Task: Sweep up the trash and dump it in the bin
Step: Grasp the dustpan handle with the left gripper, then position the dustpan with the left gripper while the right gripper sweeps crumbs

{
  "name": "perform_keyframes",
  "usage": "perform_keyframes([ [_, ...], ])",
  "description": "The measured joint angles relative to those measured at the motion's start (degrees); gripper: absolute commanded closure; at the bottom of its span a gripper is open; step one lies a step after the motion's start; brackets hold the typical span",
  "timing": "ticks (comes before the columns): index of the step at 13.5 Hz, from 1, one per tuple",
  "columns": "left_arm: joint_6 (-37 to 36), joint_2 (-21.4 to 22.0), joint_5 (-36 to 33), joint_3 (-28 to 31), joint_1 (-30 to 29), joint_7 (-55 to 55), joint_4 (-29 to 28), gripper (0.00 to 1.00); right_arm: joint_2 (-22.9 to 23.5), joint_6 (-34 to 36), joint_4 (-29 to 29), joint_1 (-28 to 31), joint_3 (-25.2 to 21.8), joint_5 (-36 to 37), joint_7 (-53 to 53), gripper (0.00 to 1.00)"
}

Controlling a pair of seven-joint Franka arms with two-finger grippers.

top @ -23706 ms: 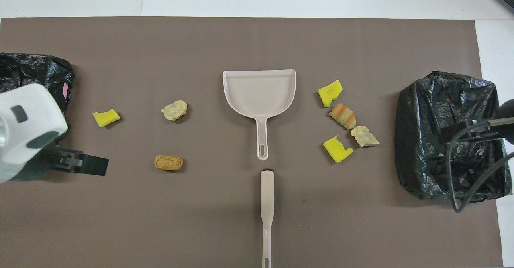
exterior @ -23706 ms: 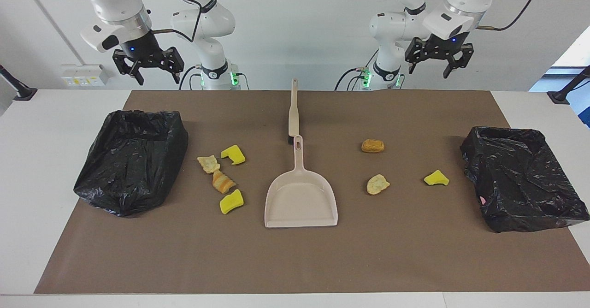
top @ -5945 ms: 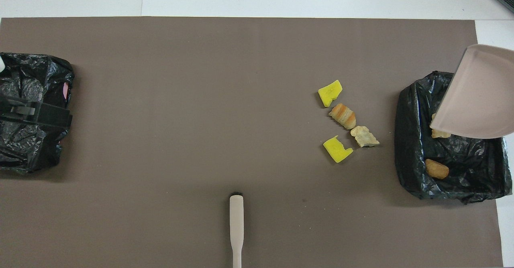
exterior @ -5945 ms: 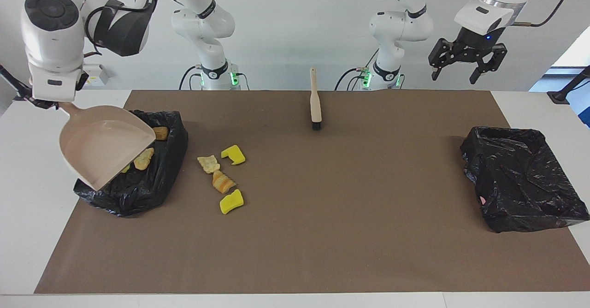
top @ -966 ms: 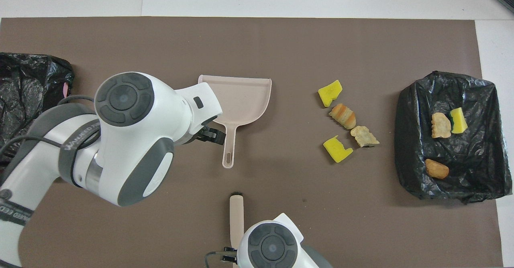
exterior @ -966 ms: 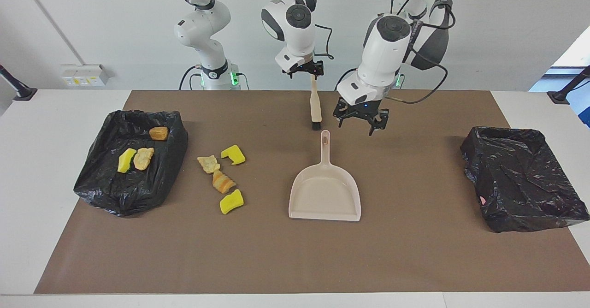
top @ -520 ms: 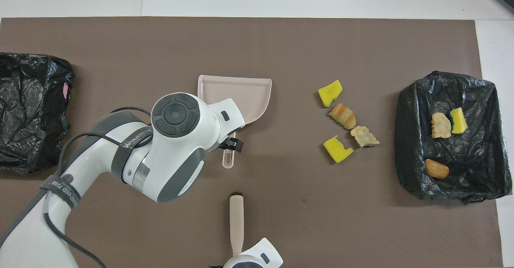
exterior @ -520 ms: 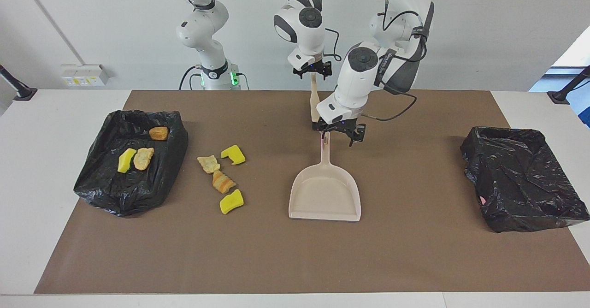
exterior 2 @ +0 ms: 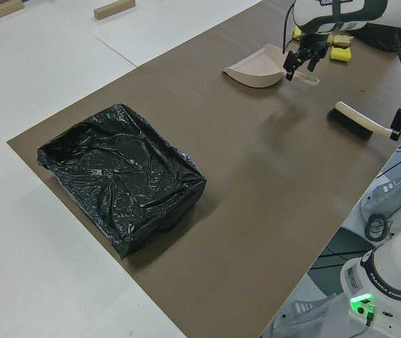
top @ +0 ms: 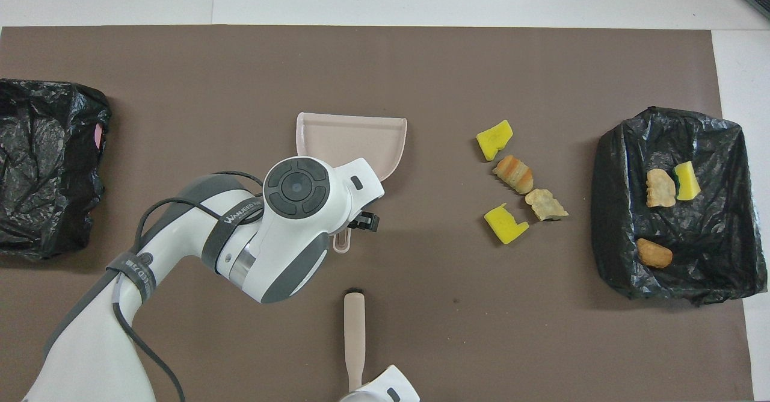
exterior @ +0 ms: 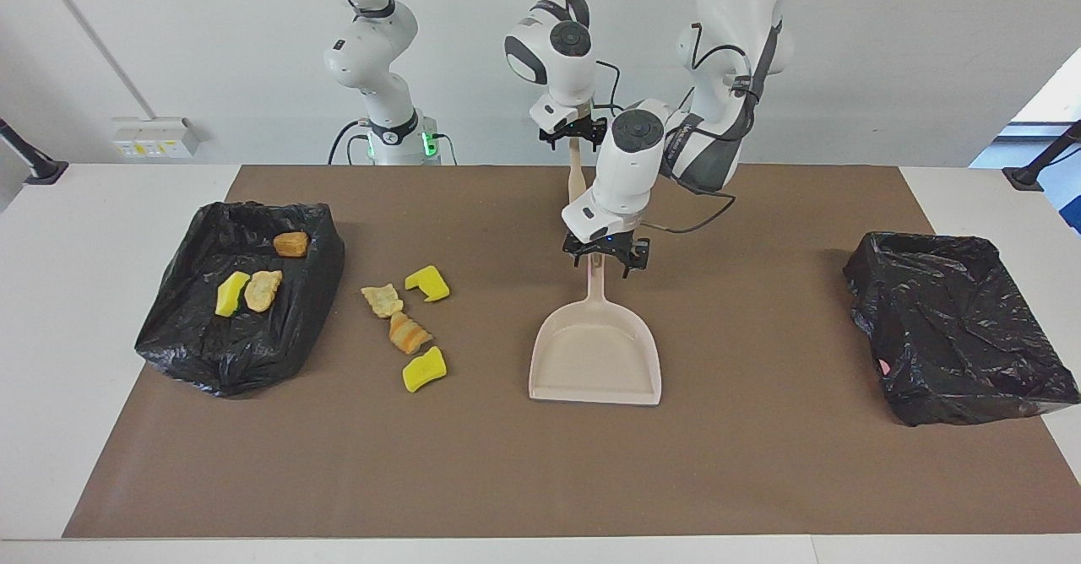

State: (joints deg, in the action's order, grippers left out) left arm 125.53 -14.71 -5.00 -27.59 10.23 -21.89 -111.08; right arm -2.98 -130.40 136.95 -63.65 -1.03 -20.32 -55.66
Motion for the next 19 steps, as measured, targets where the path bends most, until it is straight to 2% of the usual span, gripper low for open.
perform_keyframes([
  [1,0.25,0.0,0.0,-0.04,0.0,-0.14,-0.2,0.11,0.0,-0.26,0.22,-0.25,0.0,0.0,0.0,0.03],
  [2,0.46,0.0,-0.01,-0.06,0.0,-0.16,-0.34,0.17,0.0,-0.28,0.33,-0.33,0.0,0.0,0.0,0.13],
  [4,0.56,0.0,-0.01,-0.06,0.0,-0.21,-0.41,0.3,0.0,-0.31,0.46,-0.36,0.0,0.0,0.0,0.26],
  [6,0.56,0.0,-0.02,-0.06,0.0,-0.22,-0.64,0.32,0.0,-0.43,0.72,-0.38,0.0,0.0,0.0,0.41],
  [7,0.56,0.0,-0.03,-0.06,0.0,-0.23,-0.82,0.32,0.0,-0.49,0.96,-0.39,0.0,0.0,0.0,0.53],
  [8,0.56,0.0,-0.03,-0.06,0.0,-0.24,-1.04,0.32,0.0,-0.57,1.14,-0.4,0.0,0.0,0.0,0.83],
  [9,0.56,0.0,-0.03,-0.06,0.0,-0.23,-1.2,0.34,0.0,-0.62,1.22,-0.4,0.0,0.0,0.0,1.0],
  [10,0.56,0.0,-0.03,-0.06,0.0,-0.24,-1.31,0.49,0.0,-0.67,1.24,-0.41,0.0,0.0,0.0,1.0],
  [12,0.61,0.0,-0.03,-0.07,0.0,-0.26,-1.35,0.71,0.02,-0.99,1.26,-0.42,-0.06,0.0,0.02,1.0],
  [14,0.82,0.01,-0.12,-0.07,-0.04,-0.23,-1.3,0.87,0.23,-1.1,1.07,-0.3,-0.24,0.0,0.12,1.0],
  [16,0.88,0.03,-0.88,-0.03,-0.12,-0.29,-1.1,0.96,0.65,-1.1,0.5,0.14,-0.3,0.0,0.15,1.0],
  [19,0.67,0.05,-5.17,0.07,-0.36,0.9,0.15,0.97,0.8,0.47,-0.29,0.57,-0.54,0.0,0.17,1.0],
])
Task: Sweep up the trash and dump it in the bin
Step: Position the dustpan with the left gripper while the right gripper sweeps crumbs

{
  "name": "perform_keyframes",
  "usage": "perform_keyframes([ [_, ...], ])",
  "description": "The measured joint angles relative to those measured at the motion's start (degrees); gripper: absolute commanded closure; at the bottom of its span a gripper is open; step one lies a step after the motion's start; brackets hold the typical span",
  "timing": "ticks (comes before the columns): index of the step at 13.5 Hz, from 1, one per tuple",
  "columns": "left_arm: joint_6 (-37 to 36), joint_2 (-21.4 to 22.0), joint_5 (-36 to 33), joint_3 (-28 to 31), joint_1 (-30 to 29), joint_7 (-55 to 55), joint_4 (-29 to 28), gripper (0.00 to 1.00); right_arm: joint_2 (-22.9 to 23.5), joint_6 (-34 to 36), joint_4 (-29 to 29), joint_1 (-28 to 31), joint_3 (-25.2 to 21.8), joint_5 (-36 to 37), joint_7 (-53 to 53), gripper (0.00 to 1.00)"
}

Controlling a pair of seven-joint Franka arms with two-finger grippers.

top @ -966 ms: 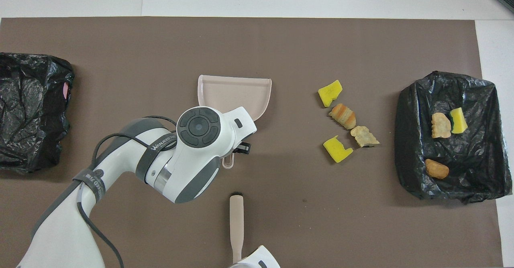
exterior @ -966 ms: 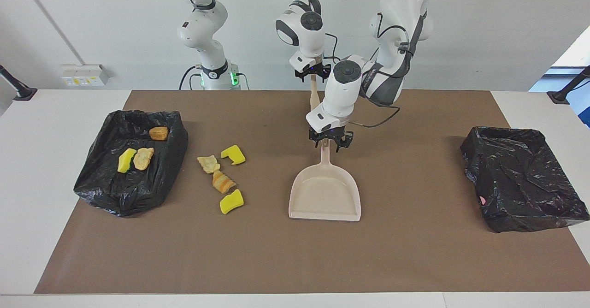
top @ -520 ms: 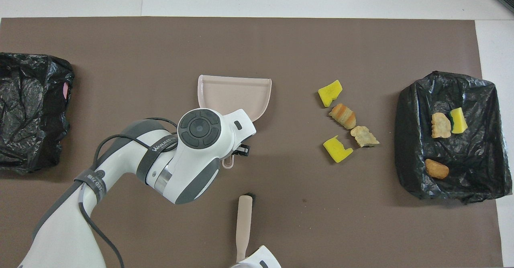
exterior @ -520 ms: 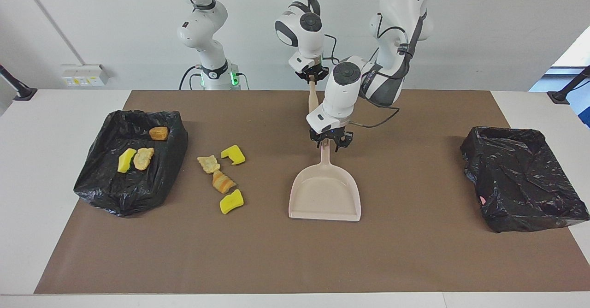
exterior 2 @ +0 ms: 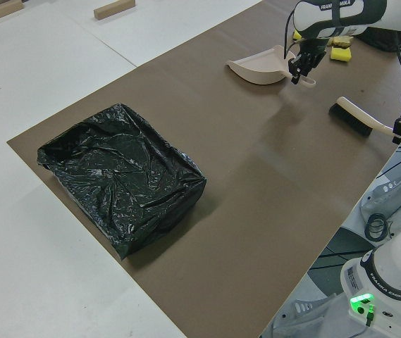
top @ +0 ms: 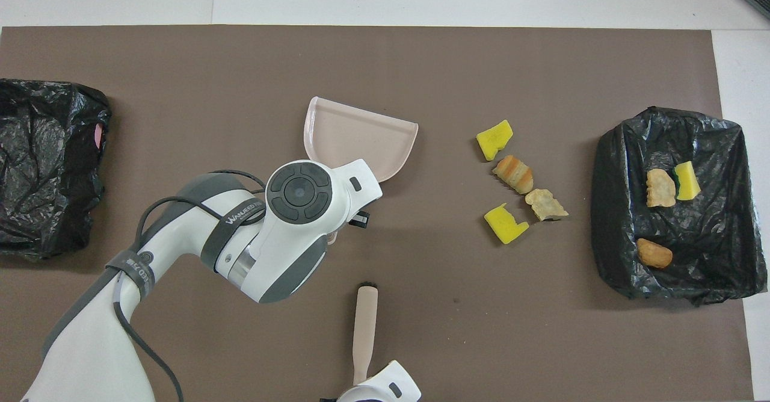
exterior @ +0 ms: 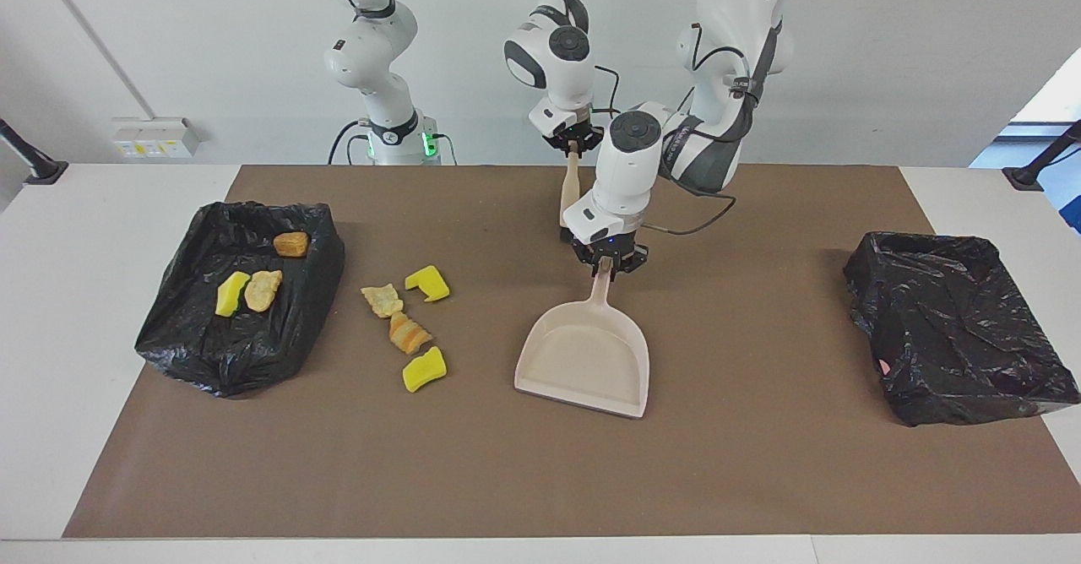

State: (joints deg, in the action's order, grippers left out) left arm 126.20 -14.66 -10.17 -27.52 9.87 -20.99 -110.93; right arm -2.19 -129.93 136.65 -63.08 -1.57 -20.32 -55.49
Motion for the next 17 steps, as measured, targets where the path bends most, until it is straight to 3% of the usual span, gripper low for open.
perform_keyframes([
  [4,-5.04,0.33,-4.53,0.02,-0.41,11.48,2.56,0.99,-2.28,7.77,-2.35,3.14,-0.37,0.41,0.02,1.0],
  [10,-12.44,2.22,-4.91,0.38,-2.7,37.57,3.46,1.0,-13.25,26.71,-3.69,14.09,-0.69,5.14,3.54,1.0],
  [13,-13.79,2.42,-4.93,0.44,-3.07,47.83,3.41,1.0,-14.06,32.07,-4.99,18.75,-0.67,10.69,5.91,1.0],
  [17,-14.53,2.47,-4.93,0.4,-3.8,55.16,3.17,1.0,-12.44,33.19,-4.95,29.22,-0.73,22.62,16.74,1.0],
])
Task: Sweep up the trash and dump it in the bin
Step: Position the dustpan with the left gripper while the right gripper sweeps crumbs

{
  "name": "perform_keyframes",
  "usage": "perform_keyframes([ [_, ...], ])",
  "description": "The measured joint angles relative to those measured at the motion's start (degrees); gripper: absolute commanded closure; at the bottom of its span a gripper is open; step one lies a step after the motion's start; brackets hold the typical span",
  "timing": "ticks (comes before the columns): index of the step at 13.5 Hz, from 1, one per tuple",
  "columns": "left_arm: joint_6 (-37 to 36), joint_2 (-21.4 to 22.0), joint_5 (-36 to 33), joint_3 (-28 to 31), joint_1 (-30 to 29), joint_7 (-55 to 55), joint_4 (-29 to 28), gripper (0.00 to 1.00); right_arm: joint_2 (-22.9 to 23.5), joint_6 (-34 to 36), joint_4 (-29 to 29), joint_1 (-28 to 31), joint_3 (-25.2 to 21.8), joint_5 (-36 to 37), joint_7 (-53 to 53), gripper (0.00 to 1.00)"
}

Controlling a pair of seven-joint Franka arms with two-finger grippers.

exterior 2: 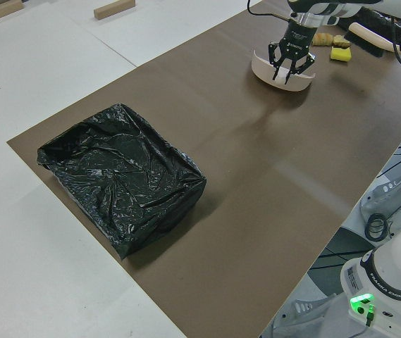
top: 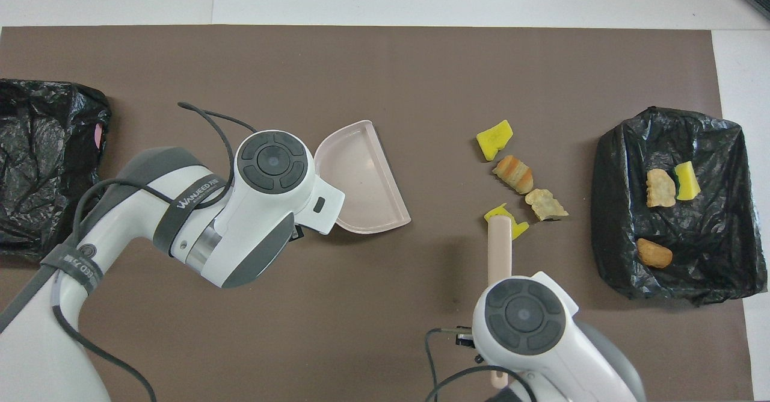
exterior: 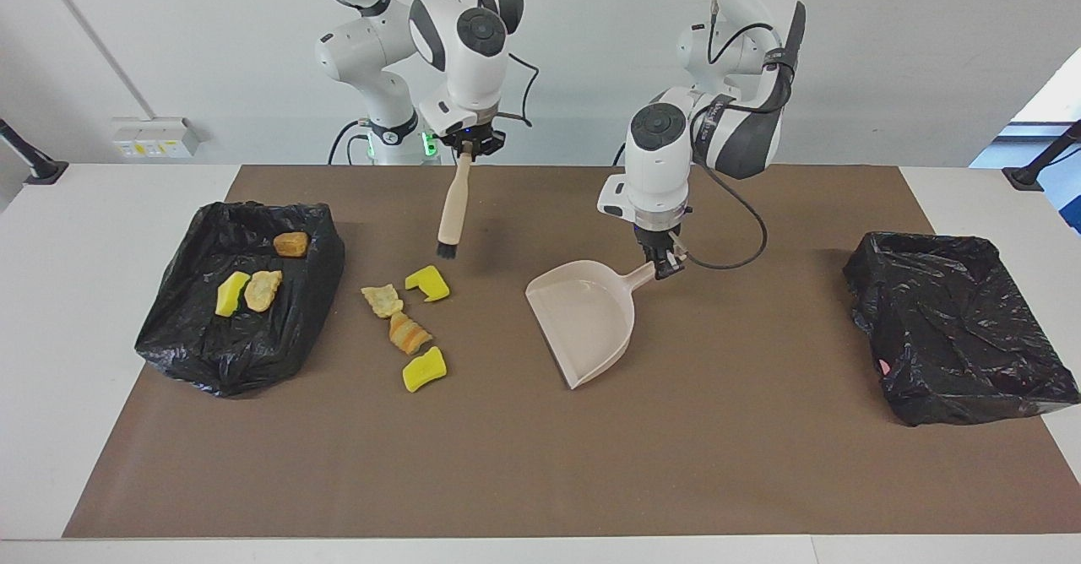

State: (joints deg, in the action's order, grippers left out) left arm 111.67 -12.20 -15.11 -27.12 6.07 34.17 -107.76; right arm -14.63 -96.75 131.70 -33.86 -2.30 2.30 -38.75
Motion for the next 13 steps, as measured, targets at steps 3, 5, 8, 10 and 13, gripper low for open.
perform_keyframes([
  [3,-0.12,0.39,0.0,-1.49,0.04,0.5,-0.59,1.0,2.06,-0.22,0.0,6.87,-0.03,7.46,9.53,1.0],
  [5,-0.21,0.98,0.0,-2.19,0.07,0.5,-1.26,1.0,4.02,-1.51,0.02,8.98,-0.02,12.38,11.29,1.0],
  [8,-0.25,1.9,0.0,-2.9,0.07,0.57,-2.34,1.0,7.32,-5.93,-0.03,12.71,0.07,17.84,15.11,1.0],
  [10,-0.33,2.35,0.0,-4.19,0.09,0.65,-3.1,1.0,8.88,-8.06,-0.06,15.87,0.02,19.45,17.9,1.0],
  [13,-0.33,3.41,0.0,-5.11,0.11,0.65,-4.72,1.0,11.96,-9.76,-0.09,16.15,0.52,19.43,18.31,1.0],
])
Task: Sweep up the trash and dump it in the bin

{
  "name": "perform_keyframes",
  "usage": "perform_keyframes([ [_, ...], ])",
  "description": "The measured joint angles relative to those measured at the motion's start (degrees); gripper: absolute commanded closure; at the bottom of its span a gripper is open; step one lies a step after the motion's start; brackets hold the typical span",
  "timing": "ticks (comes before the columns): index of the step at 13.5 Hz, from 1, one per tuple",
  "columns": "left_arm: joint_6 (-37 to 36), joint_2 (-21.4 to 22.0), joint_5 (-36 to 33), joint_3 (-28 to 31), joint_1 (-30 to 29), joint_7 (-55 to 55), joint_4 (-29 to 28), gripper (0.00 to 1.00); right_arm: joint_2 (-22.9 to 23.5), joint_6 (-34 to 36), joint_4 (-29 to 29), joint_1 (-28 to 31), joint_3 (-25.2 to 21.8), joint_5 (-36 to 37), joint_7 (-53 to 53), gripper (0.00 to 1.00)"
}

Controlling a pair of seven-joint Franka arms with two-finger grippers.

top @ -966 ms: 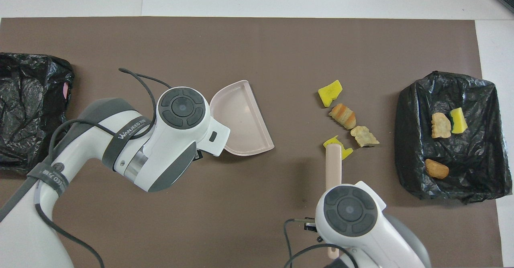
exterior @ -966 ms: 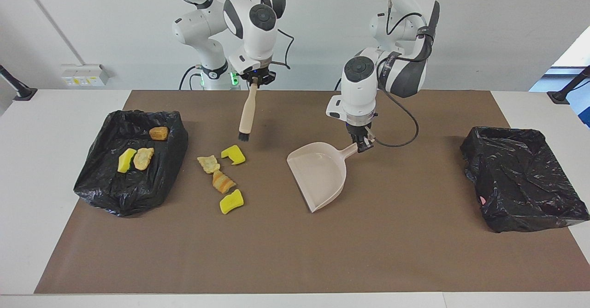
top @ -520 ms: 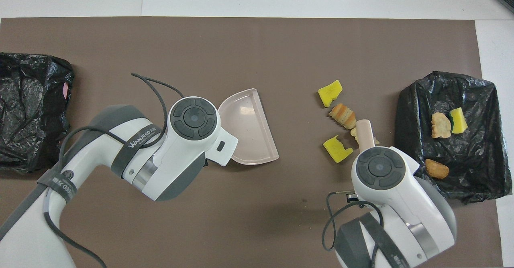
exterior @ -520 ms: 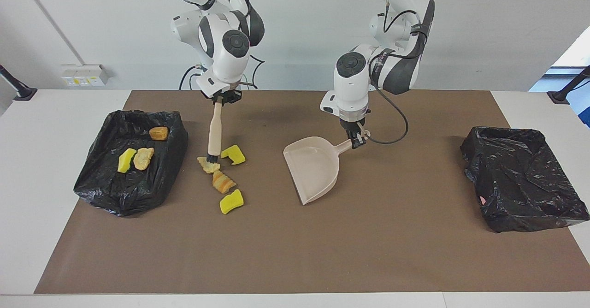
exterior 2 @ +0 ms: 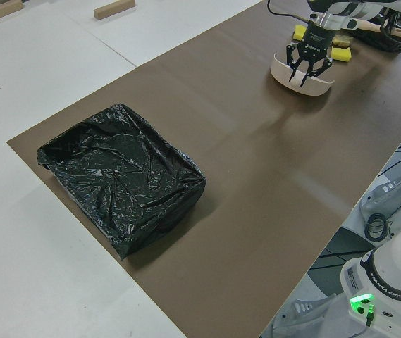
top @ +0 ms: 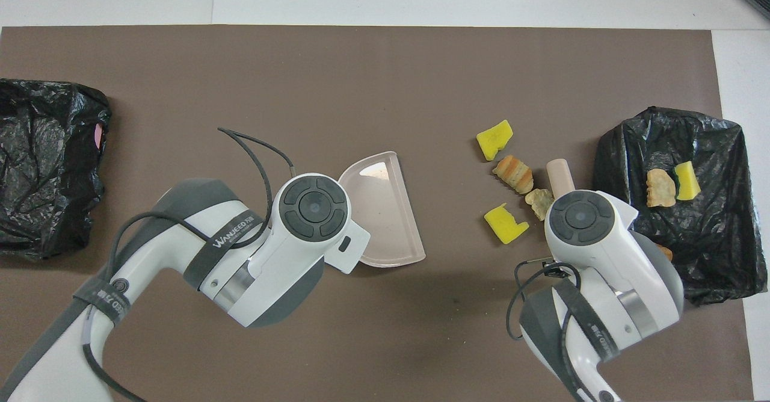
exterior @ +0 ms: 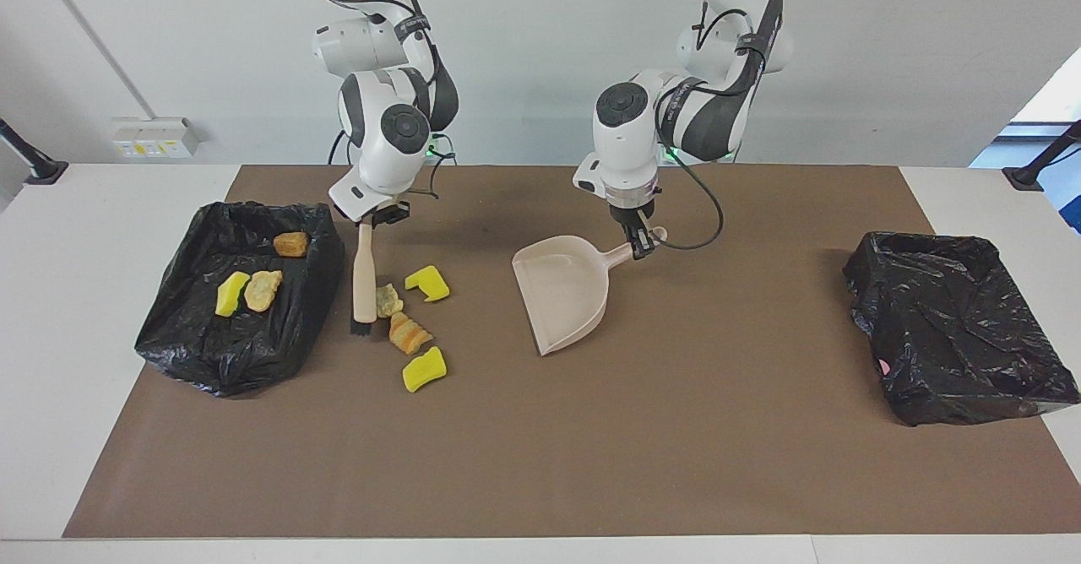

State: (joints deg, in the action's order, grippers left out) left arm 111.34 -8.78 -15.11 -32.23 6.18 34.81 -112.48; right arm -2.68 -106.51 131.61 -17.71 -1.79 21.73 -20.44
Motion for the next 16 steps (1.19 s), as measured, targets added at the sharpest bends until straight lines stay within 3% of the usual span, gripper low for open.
perform_keyframes([
  [4,0.0,0.49,0.0,-0.49,0.0,0.0,-1.51,1.0,3.04,-0.2,-2.12,-0.61,0.52,-7.78,3.17,1.0],
  [10,-0.12,2.08,0.0,-0.62,0.0,0.0,-3.96,1.0,3.24,0.25,-4.23,-6.56,0.74,-27.63,4.14,1.0],
  [16,-0.13,3.13,0.0,-0.57,-0.41,0.0,-6.11,1.0,4.33,-0.29,-6.27,-7.97,0.78,-48.51,4.49,1.0],
])
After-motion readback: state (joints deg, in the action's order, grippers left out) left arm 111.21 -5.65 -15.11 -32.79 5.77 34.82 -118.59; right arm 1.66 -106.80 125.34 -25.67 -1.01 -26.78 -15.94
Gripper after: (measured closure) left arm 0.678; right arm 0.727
